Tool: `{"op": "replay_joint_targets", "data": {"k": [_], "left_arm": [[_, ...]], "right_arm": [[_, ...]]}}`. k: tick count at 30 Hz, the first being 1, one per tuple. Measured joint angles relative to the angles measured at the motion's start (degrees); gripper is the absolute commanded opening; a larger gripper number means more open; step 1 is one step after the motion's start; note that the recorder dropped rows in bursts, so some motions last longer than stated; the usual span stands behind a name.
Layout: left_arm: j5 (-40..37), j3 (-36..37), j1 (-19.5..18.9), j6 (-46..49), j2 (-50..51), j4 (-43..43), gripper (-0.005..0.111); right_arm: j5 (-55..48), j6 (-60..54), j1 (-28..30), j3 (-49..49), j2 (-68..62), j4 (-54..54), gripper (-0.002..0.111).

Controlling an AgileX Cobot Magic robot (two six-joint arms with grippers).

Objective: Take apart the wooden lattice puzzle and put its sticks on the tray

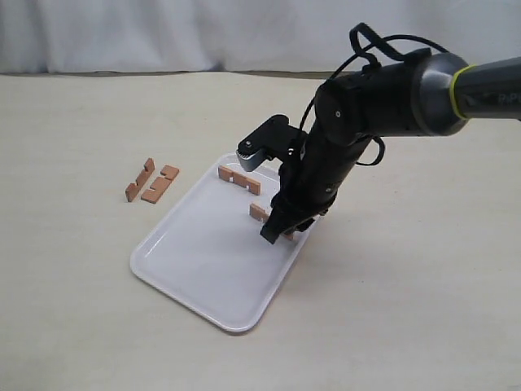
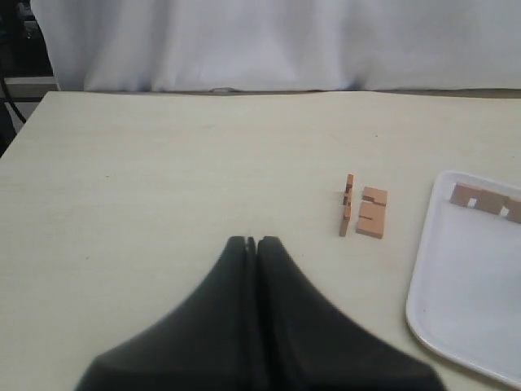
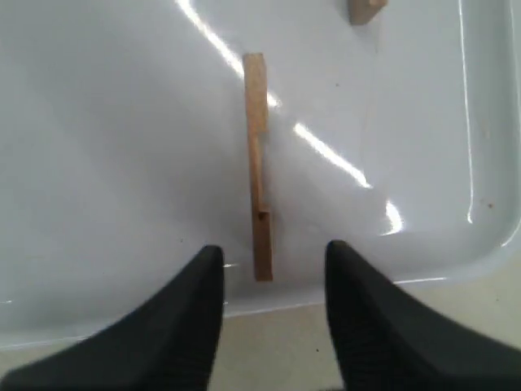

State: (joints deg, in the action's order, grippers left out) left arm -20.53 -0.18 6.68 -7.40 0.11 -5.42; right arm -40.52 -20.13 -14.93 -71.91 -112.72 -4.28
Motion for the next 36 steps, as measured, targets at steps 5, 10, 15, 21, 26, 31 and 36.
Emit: {"op": "replay_joint_targets", "data": {"k": [5,10,15,21,26,31,36], "left_arm": [[0.1,0.0,0.0,0.0,0.0,0.0,0.0],[0.1,0.0,0.0,0.0,0.0,0.0,0.0],[0.1,0.0,0.0,0.0,0.0,0.0,0.0],[0.1,0.0,0.0,0.0,0.0,0.0,0.0],[0.1,0.0,0.0,0.0,0.0,0.0,0.0],[0.1,0.0,0.0,0.0,0.0,0.0,0.0],[0.1,0.0,0.0,0.0,0.0,0.0,0.0]], "right_arm": [[-1.29,6.32,0.0,-4.47,1.41,0.0,0.059],[-1.64,12.93,-4.53,-8.83,2.25,5.81,0.058],[-1.37,25.09,-11.78,-14.33,-1.2,17.81,0.058],[0.15,37.03,-16.1,-25.73,-8.38,23.16,0.059],[3.64,42.26,-16.55,-31.68,-14.71,23.3,0.059],[7.61,44.72,-16.69,-35.18,-20.22,22.9,0.059],[8.32,45.9,-17.3,-39.62,-23.98,22.77,0.059]]}}
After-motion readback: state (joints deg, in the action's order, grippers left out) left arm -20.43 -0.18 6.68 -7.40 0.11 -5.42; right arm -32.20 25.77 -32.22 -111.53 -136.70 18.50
